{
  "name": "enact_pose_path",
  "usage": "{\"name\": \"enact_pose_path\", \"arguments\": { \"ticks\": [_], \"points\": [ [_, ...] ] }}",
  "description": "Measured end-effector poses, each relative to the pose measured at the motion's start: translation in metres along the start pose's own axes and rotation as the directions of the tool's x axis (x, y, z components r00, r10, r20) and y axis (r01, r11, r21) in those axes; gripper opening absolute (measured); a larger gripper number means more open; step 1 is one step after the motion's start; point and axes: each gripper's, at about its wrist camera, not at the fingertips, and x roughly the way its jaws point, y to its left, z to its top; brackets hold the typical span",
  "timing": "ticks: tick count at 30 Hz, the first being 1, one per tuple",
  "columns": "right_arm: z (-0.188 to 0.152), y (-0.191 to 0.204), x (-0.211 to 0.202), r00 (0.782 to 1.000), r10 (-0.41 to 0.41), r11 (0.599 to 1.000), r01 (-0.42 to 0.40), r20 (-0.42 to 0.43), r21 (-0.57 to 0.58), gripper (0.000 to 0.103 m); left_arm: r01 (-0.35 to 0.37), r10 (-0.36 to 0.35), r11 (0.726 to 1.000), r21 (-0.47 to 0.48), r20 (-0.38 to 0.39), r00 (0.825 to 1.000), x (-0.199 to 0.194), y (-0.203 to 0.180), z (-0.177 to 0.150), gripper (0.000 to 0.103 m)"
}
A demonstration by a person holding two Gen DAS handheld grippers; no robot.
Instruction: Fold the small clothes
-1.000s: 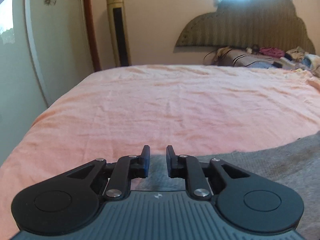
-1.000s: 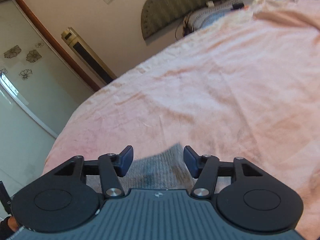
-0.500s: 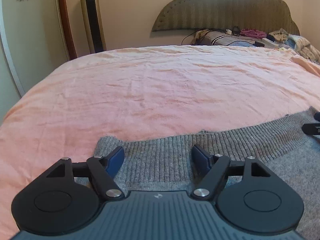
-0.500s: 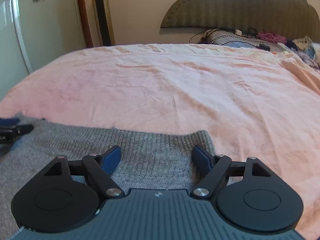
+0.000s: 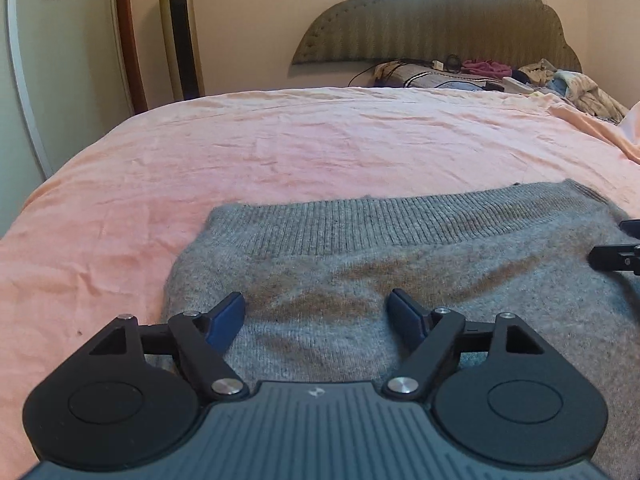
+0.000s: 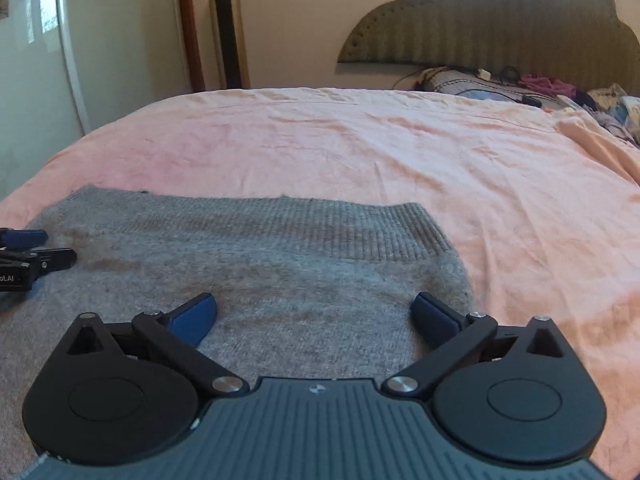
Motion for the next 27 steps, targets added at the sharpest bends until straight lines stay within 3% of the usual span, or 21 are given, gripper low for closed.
{"name": "enact_pose_path", "arguments": {
  "ticks": [2, 3, 7, 9, 11, 13, 18, 22, 24, 25, 27],
  "points": [
    [0.003, 0.006, -0.009, 0.999, -0.037, 0.999, 0.037, -0.018, 0.005, 0.102, -0.062, 0.062, 0.998, 0.022, -0.005, 0.998, -0.011, -0.009, 0.001, 0.078],
    [0.003, 0.01, -0.017, 0.999, -0.049, 0.999, 0.049, -0.023, 0.017, 0.101, -0.059, 0.06, 0.998, 0.01, -0.013, 0.998, -0.021, -0.011, 0.001, 0.078],
    [-0.01, 0.032, -0.041, 1.0, -0.012, 1.0, 0.012, -0.026, 0.002, 0.103, 0.056, -0.057, 0.997, -0.056, -0.023, 0.998, -0.051, -0.018, -0.019, 0.078],
    [-0.024, 0.04, -0.034, 0.997, -0.053, 0.997, 0.05, -0.062, -0.057, 0.103, 0.047, -0.047, 0.999, -0.025, -0.003, 0.999, -0.052, -0.023, -0.033, 0.079],
    [-0.039, 0.037, -0.035, 0.999, -0.043, 0.996, 0.045, 0.016, -0.079, 0.103, 0.069, -0.068, 0.997, -0.025, 0.045, 0.997, -0.051, -0.017, -0.043, 0.08],
    [-0.036, 0.029, -0.035, 0.999, -0.051, 0.998, 0.051, 0.007, -0.033, 0.103, 0.073, -0.071, 0.996, -0.045, 0.032, 0.997, -0.047, -0.012, -0.039, 0.084],
    [-0.034, 0.031, -0.035, 0.998, -0.064, 0.997, 0.064, -0.006, -0.042, 0.103, 0.02, -0.02, 0.999, -0.028, -0.003, 1.0, -0.057, -0.02, -0.031, 0.083],
    [-0.038, 0.031, -0.035, 0.998, -0.069, 0.997, 0.069, 0.01, -0.039, 0.103, 0.091, -0.091, 0.99, -0.107, -0.001, 0.996, -0.077, -0.017, -0.037, 0.083],
    [-0.039, 0.032, -0.036, 0.998, -0.068, 0.997, 0.069, 0.012, -0.038, 0.103, 0.075, -0.078, 0.993, -0.09, -0.028, 0.997, -0.073, -0.02, -0.051, 0.084],
    [-0.039, 0.032, -0.036, 0.998, -0.068, 0.997, 0.068, 0.013, -0.038, 0.103, 0.072, -0.071, 0.995, -0.065, 0.019, 0.997, -0.074, -0.022, -0.06, 0.085],
    [-0.039, 0.032, -0.036, 0.998, -0.069, 0.997, 0.069, 0.014, -0.039, 0.103, 0.074, -0.073, 0.995, -0.06, 0.03, 0.997, -0.074, -0.021, -0.062, 0.086]
  ]
}}
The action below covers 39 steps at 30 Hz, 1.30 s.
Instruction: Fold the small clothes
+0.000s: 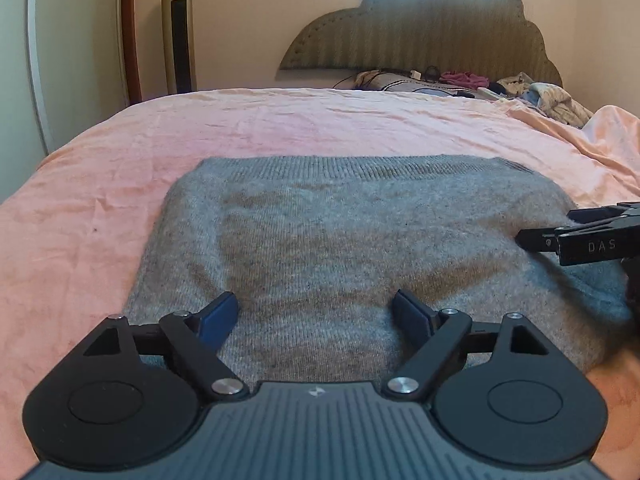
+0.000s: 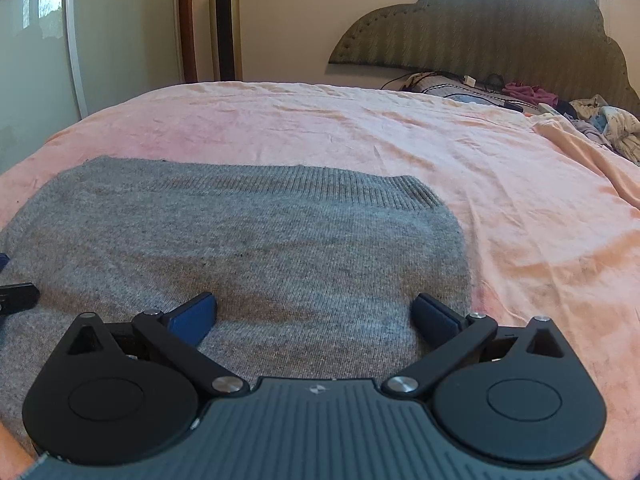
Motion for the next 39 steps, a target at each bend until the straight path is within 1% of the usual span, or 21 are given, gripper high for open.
{"name": "enact_pose_path", "arguments": {
  "ticks": [4, 6, 8, 9, 11, 12, 14, 16, 17, 20, 23, 25, 28, 31, 32, 34, 35, 36, 37, 38, 39],
  "points": [
    [0.003, 0.002, -0.003, 1.0, -0.013, 1.0, 0.013, -0.01, 0.002, 0.103, -0.011, 0.011, 1.0, 0.004, -0.002, 1.0, 0.001, -0.002, 0.001, 0.088],
    [0.007, 0.004, -0.015, 0.999, -0.036, 0.997, 0.036, -0.008, 0.061, 0.103, -0.01, 0.01, 1.0, 0.001, 0.0, 1.0, 0.001, -0.002, 0.001, 0.088],
    [0.007, 0.007, -0.028, 1.0, 0.017, 0.996, -0.018, 0.011, 0.092, 0.103, -0.01, 0.01, 1.0, 0.001, 0.001, 1.0, 0.001, -0.002, 0.001, 0.088],
    [0.005, 0.011, -0.029, 0.999, 0.037, 0.996, -0.037, -0.001, 0.075, 0.103, -0.011, 0.011, 1.0, 0.001, 0.001, 1.0, 0.001, -0.002, 0.001, 0.088],
    [-0.007, 0.019, -0.023, 0.999, 0.012, 1.0, -0.012, -0.048, -0.008, 0.103, -0.009, 0.009, 1.0, 0.001, 0.0, 1.0, 0.001, -0.002, 0.001, 0.088],
    [-0.017, 0.022, -0.023, 1.0, 0.006, 0.997, -0.006, -0.009, -0.077, 0.103, -0.007, 0.007, 1.0, 0.001, -0.001, 1.0, 0.001, -0.002, 0.001, 0.088],
    [-0.017, 0.011, -0.026, 0.999, 0.032, 0.999, -0.032, -0.002, -0.032, 0.103, 0.0, 0.0, 1.0, 0.001, -0.002, 1.0, 0.001, 0.0, 0.002, 0.088],
    [-0.013, 0.006, -0.028, 0.999, 0.007, 1.0, -0.007, -0.032, -0.023, 0.103, -0.024, 0.024, 1.0, -0.005, 0.002, 1.0, -0.007, 0.003, 0.002, 0.089],
    [-0.012, 0.005, -0.037, 0.999, 0.01, 1.0, -0.01, -0.036, 0.002, 0.103, -0.043, 0.043, 0.999, -0.027, 0.004, 0.999, -0.015, 0.006, 0.002, 0.089],
    [-0.02, 0.004, -0.068, 1.0, 0.02, 1.0, -0.02, -0.002, 0.02, 0.103, -0.023, 0.029, 0.985, -0.17, 0.034, 0.999, -0.053, 0.031, -0.008, 0.089],
    [-0.038, 0.009, -0.087, 0.997, 0.065, 0.998, -0.066, 0.028, 0.01, 0.103, -0.016, 0.023, 0.931, -0.366, 0.016, 1.0, -0.083, 0.059, -0.028, 0.089],
    [-0.055, 0.016, -0.076, 0.999, 0.047, 0.998, -0.047, -0.018, -0.035, 0.103, -0.004, -0.019, 0.858, -0.514, -0.04, 0.999, -0.087, 0.074, -0.044, 0.089],
    [-0.056, 0.014, -0.074, 0.998, 0.06, 0.998, -0.06, -0.007, -0.016, 0.103, 0.04, -0.059, 0.78, -0.625, -0.01, 0.998, -0.089, 0.082, -0.053, 0.089],
    [-0.055, 0.013, -0.073, 0.998, 0.069, 0.997, -0.069, -0.007, -0.015, 0.103, 0.09, -0.101, 0.653, -0.752, 0.031, 0.994, -0.078, 0.095, -0.053, 0.089],
    [-0.055, 0.012, -0.073, 0.997, 0.071, 0.997, -0.071, -0.006, -0.016, 0.103, 0.082, -0.089, 0.626, -0.775, 0.034, 0.995, -0.073, 0.096, -0.051, 0.089],
    [-0.056, 0.011, -0.073, 0.997, 0.08, 0.997, -0.08, -0.002, -0.007, 0.103, 0.06, -0.057, 0.614, -0.787, 0.032, 0.998, -0.066, 0.094, -0.044, 0.088],
    [-0.056, 0.009, -0.074, 0.996, 0.086, 0.996, -0.086, 0.001, 0.0, 0.103, 0.045, -0.038, 0.625, -0.78, 0.027, 0.999, -0.062, 0.09, -0.039, 0.081],
    [-0.057, 0.008, -0.074, 0.996, 0.092, 0.996, -0.092, 0.005, 0.009, 0.103, 0.036, -0.036, 0.639, -0.768, 0.017, 0.999, -0.058, 0.086, -0.036, 0.065],
    [-0.057, 0.007, -0.075, 0.995, 0.098, 0.995, -0.098, 0.009, 0.016, 0.103, 0.003, -0.042, 0.658, -0.753, -0.032, 0.999, -0.049, 0.081, -0.033, 0.028],
    [-0.058, 0.006, -0.076, 0.994, 0.104, 0.994, -0.105, 0.012, 0.023, 0.103, -0.041, -0.014, 0.683, -0.73, -0.069, 0.997, -0.044, 0.076, -0.031, 0.014],
    [-0.058, 0.005, -0.076, 0.994, 0.11, 0.993, -0.11, 0.015, 0.029, 0.103, -0.063, 0.012, 0.693, -0.718, -0.075, 0.997, -0.043, 0.074, -0.03, 0.014]
  ]
}}
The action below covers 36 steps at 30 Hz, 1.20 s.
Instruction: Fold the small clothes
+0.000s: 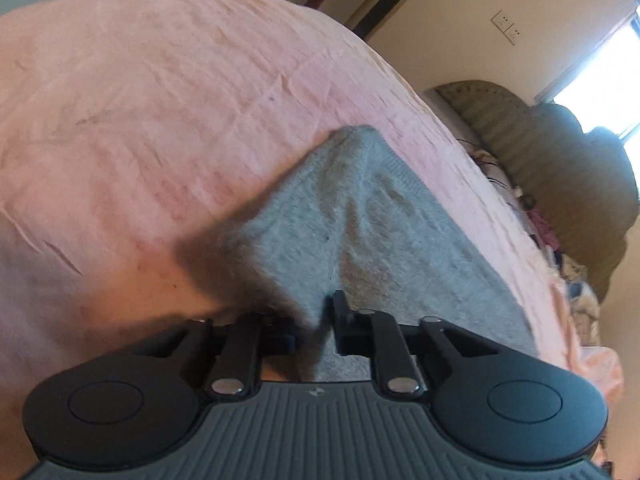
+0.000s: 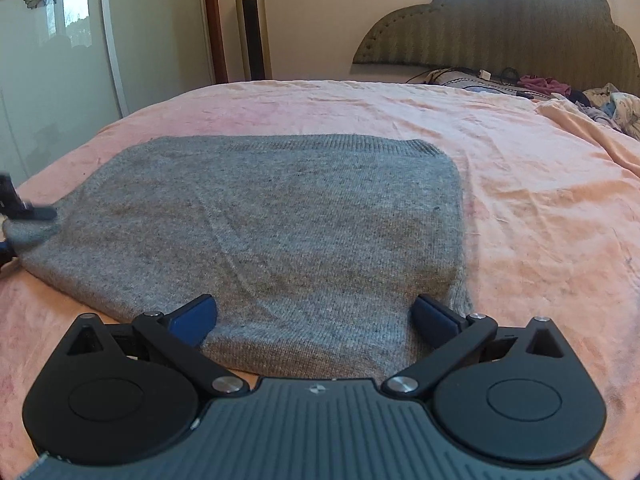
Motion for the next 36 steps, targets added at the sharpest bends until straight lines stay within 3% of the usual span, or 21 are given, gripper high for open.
{"name": "enact_pose_path", "arguments": {
  "ticks": [5, 6, 8, 9, 11, 13, 15, 16, 18, 24, 27, 30, 31, 32, 33, 35, 36],
  "points": [
    [0.001, -0.008, -0.002, 0.999, 0.037, 0.998, -0.038, 0.016, 0.044, 0.103, -0.082, 0.078, 0.994, 0.069, 0.062, 0.995, -0.006, -0.021, 0.001, 0.005],
    [0.003, -0.012, -0.004, 0.998, 0.054, 0.996, -0.055, 0.021, 0.069, 0.103, -0.092, 0.08, 0.987, 0.132, 0.092, 0.993, -0.01, -0.036, 0.0, 0.005],
    [0.013, -0.031, -0.013, 0.99, 0.137, 0.971, -0.143, 0.04, 0.194, 0.103, -0.055, 0.017, 0.958, 0.28, 0.135, 0.991, -0.017, -0.074, -0.005, 0.005],
    [0.021, -0.045, -0.018, 0.978, 0.196, 0.939, -0.208, 0.07, 0.273, 0.103, -0.017, -0.048, 0.921, 0.39, 0.158, 0.986, -0.023, -0.1, -0.014, 0.005],
    [0.04, -0.075, -0.022, 0.945, 0.289, 0.854, -0.326, 0.151, 0.406, 0.103, 0.033, -0.16, 0.797, 0.604, 0.159, 0.974, -0.027, -0.148, -0.043, 0.005],
    [0.058, -0.102, -0.013, 0.911, 0.369, 0.76, -0.409, 0.183, 0.504, 0.103, 0.111, -0.243, 0.67, 0.734, 0.076, 0.967, -0.021, -0.18, -0.077, 0.005],
    [0.068, -0.123, 0.009, 0.868, 0.46, 0.658, -0.473, 0.184, 0.585, 0.103, 0.174, -0.268, 0.56, 0.81, -0.021, 0.963, -0.007, -0.197, -0.111, 0.005],
    [0.067, -0.13, 0.022, 0.848, 0.5, 0.611, -0.49, 0.176, 0.622, 0.103, 0.188, -0.261, 0.532, 0.826, -0.051, 0.964, 0.0, -0.201, -0.124, 0.005],
    [0.066, -0.138, 0.046, 0.842, 0.522, 0.552, -0.456, 0.137, 0.698, 0.103, 0.229, -0.248, 0.495, 0.838, -0.116, 0.962, 0.01, -0.204, -0.138, 0.005],
    [0.066, -0.141, 0.079, 0.797, 0.59, 0.473, -0.471, 0.13, 0.745, 0.103, 0.272, -0.25, 0.43, 0.861, -0.176, 0.952, 0.013, -0.206, -0.145, 0.005],
    [0.076, -0.143, 0.095, 0.795, 0.597, 0.476, -0.459, 0.107, 0.751, 0.103, 0.28, -0.261, 0.388, 0.878, -0.187, 0.947, 0.013, -0.212, -0.152, 0.005],
    [0.091, -0.14, 0.104, 0.808, 0.586, 0.55, -0.448, 0.057, 0.705, 0.09, 0.294, -0.272, 0.343, 0.892, -0.206, 0.94, 0.016, -0.221, -0.165, 0.005],
    [0.095, -0.138, 0.106, 0.819, 0.573, 0.594, -0.433, 0.021, 0.678, 0.07, 0.301, -0.279, 0.326, 0.896, -0.213, 0.937, 0.015, -0.222, -0.17, 0.005],
    [0.098, -0.136, 0.106, 0.837, 0.547, 0.647, -0.401, -0.028, 0.649, 0.035, 0.309, -0.282, 0.317, 0.897, -0.222, 0.933, 0.016, -0.225, -0.172, 0.005],
    [0.101, -0.135, 0.104, 0.853, 0.518, 0.692, -0.369, -0.07, 0.62, 0.023, 0.321, -0.286, 0.311, 0.895, -0.234, 0.929, 0.016, -0.229, -0.173, 0.005],
    [0.102, -0.139, 0.092, 0.865, 0.497, 0.736, -0.379, -0.069, 0.56, 0.021, 0.343, -0.29, 0.289, 0.894, -0.26, 0.921, 0.018, -0.234, -0.178, 0.005],
    [0.097, -0.148, 0.088, 0.882, 0.464, 0.764, -0.353, -0.081, 0.539, 0.021, 0.358, -0.277, 0.278, 0.891, -0.282, 0.918, 0.022, -0.236, -0.182, 0.005]
  ]
}}
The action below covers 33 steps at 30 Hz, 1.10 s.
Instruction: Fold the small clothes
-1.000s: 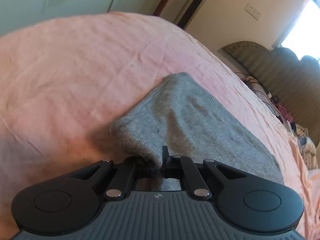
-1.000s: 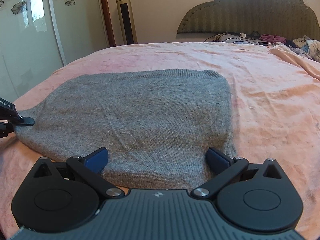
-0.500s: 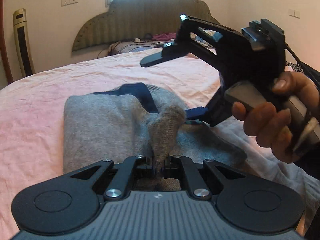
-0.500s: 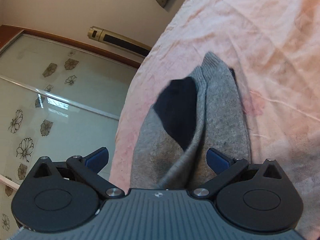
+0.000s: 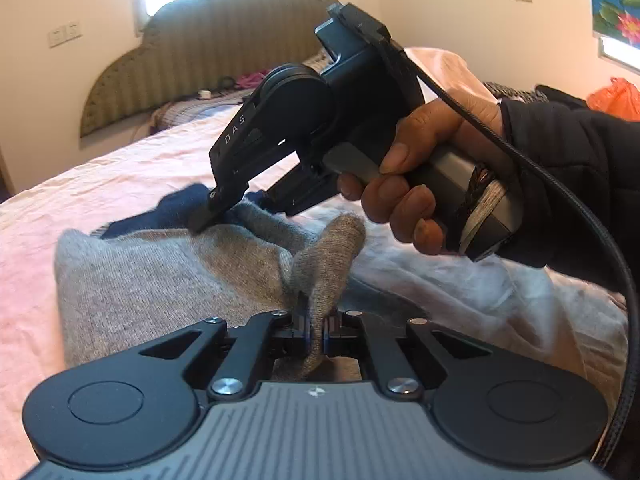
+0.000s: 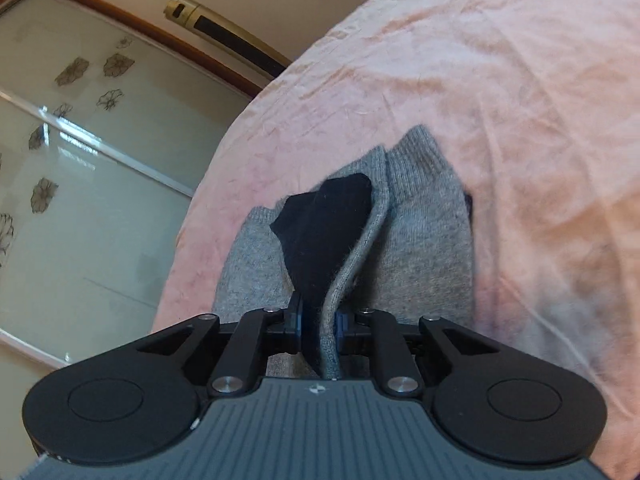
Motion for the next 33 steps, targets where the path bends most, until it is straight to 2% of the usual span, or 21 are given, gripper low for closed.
{"name": "enact_pose_path", "arguments": {
  "ticks": [2, 6, 7, 8, 9, 10, 11, 14, 16, 17, 18, 19, 21, 23, 25, 27, 28, 29, 30, 31, 33],
  "points": [
    [-0.003, -0.02, -0.005, 1.0, -0.018, 0.999, 0.018, 0.011, 0.035, 0.01, 0.061, -0.062, 0.998, -0.034, -0.049, 0.997, 0.016, 0.002, -0.006, 0.005],
    [-0.016, -0.031, -0.016, 0.998, 0.024, 0.996, -0.029, 0.064, 0.086, 0.017, 0.153, -0.154, 0.983, -0.105, 0.0, 0.988, 0.0, 0.021, -0.006, 0.014],
    [-0.016, -0.029, -0.019, 0.997, 0.031, 0.995, -0.038, 0.072, 0.092, 0.028, 0.202, -0.202, 0.972, -0.12, 0.012, 0.979, -0.009, 0.032, -0.005, 0.024],
    [-0.015, -0.025, -0.024, 0.995, 0.04, 0.995, -0.048, 0.091, 0.091, 0.045, 0.239, -0.237, 0.963, -0.125, 0.024, 0.971, -0.02, 0.043, -0.005, 0.045],
    [-0.014, -0.023, -0.033, 0.991, 0.041, 0.995, -0.052, 0.127, 0.08, 0.058, 0.247, -0.243, 0.96, -0.135, 0.041, 0.969, -0.033, 0.055, -0.007, 0.06],
    [-0.011, -0.019, -0.041, 0.984, 0.034, 0.997, -0.046, 0.173, 0.066, 0.085, 0.23, -0.222, 0.961, -0.152, 0.069, 0.973, -0.046, 0.068, -0.01, 0.084],
    [-0.006, -0.018, -0.048, 0.977, 0.02, 0.998, -0.032, 0.213, 0.053, 0.1, 0.202, -0.184, 0.963, -0.178, 0.113, 0.976, -0.059, 0.083, -0.016, 0.09],
    [0.015, -0.021, -0.045, 0.978, -0.021, 0.999, 0.01, 0.21, 0.051, 0.096, 0.124, -0.087, 0.942, -0.313, 0.132, 0.987, -0.077, 0.132, -0.025, 0.09],
    [0.025, -0.024, -0.032, 0.983, -0.043, 0.997, 0.032, 0.178, 0.064, 0.092, 0.064, -0.01, 0.886, -0.459, 0.12, 0.993, -0.073, 0.168, -0.029, 0.09],
    [0.03, -0.023, -0.024, 0.985, -0.054, 0.997, 0.045, 0.164, 0.06, 0.092, 0.044, 0.018, 0.839, -0.543, 0.109, 0.994, -0.067, 0.186, -0.033, 0.09],
    [0.033, -0.023, -0.017, 0.986, -0.069, 0.997, 0.061, 0.149, 0.055, 0.092, 0.041, 0.025, 0.784, -0.62, 0.098, 0.995, -0.059, 0.203, -0.037, 0.09],
    [0.035, -0.024, -0.008, 0.989, -0.081, 0.996, 0.074, 0.126, 0.056, 0.092, 0.04, 0.02, 0.704, -0.709, 0.076, 0.997, -0.049, 0.219, -0.043, 0.09],
    [0.037, -0.026, 0.01, 0.992, -0.096, 0.995, 0.092, 0.081, 0.049, 0.093, 0.074, -0.049, 0.558, -0.826, 0.057, 0.997, -0.025, 0.244, -0.052, 0.089],
    [0.036, -0.018, 0.018, 0.993, -0.09, 0.996, 0.09, 0.071, 0.004, 0.101, 0.132, -0.145, 0.488, -0.863, 0.069, 0.987, 0.001, 0.256, -0.053, 0.089],
    [0.035, -0.011, 0.022, 0.993, -0.103, 0.994, 0.105, 0.055, -0.035, 0.1, 0.172, -0.179, 0.477, -0.862, 0.097, 0.979, 0.018, 0.259, -0.049, 0.088],
    [0.034, -0.008, 0.023, 0.993, -0.111, 0.991, 0.114, 0.051, -0.068, 0.09, 0.194, -0.2, 0.453, -0.87, 0.113, 0.973, 0.031, 0.26, -0.045, 0.088],
    [0.034, -0.008, 0.024, 0.991, -0.125, 0.989, 0.128, 0.041, -0.076, 0.065, 0.198, -0.21, 0.44, -0.876, 0.114, 0.971, 0.032, 0.259, -0.048, 0.073],
    [0.034, -0.01, 0.025, 0.99, -0.14, 0.988, 0.141, 0.023, -0.067, 0.037, 0.181, -0.23, 0.442, -0.878, 0.084, 0.97, 0.041, 0.261, -0.044, 0.035],
    [0.033, -0.013, 0.023, 0.992, -0.121, 0.991, 0.123, 0.031, -0.056, 0.036, 0.132, -0.237, 0.468, -0.874, 0.02, 0.971, 0.05, 0.26, -0.039, 0.03],
    [0.032, -0.013, 0.02, 0.994, -0.101, 0.993, 0.103, 0.043, -0.051, 0.032, 0.121, -0.219, 0.497, -0.859, 0.011, 0.976, 0.047, 0.256, -0.038, 0.026],
    [0.03, -0.005, 0.014, 0.995, -0.07, 0.995, 0.075, 0.071, -0.064, 0.031, 0.093, -0.168, 0.587, -0.804, -0.009, 0.986, 0.034, 0.249, -0.027, 0.022]
  ]
}}
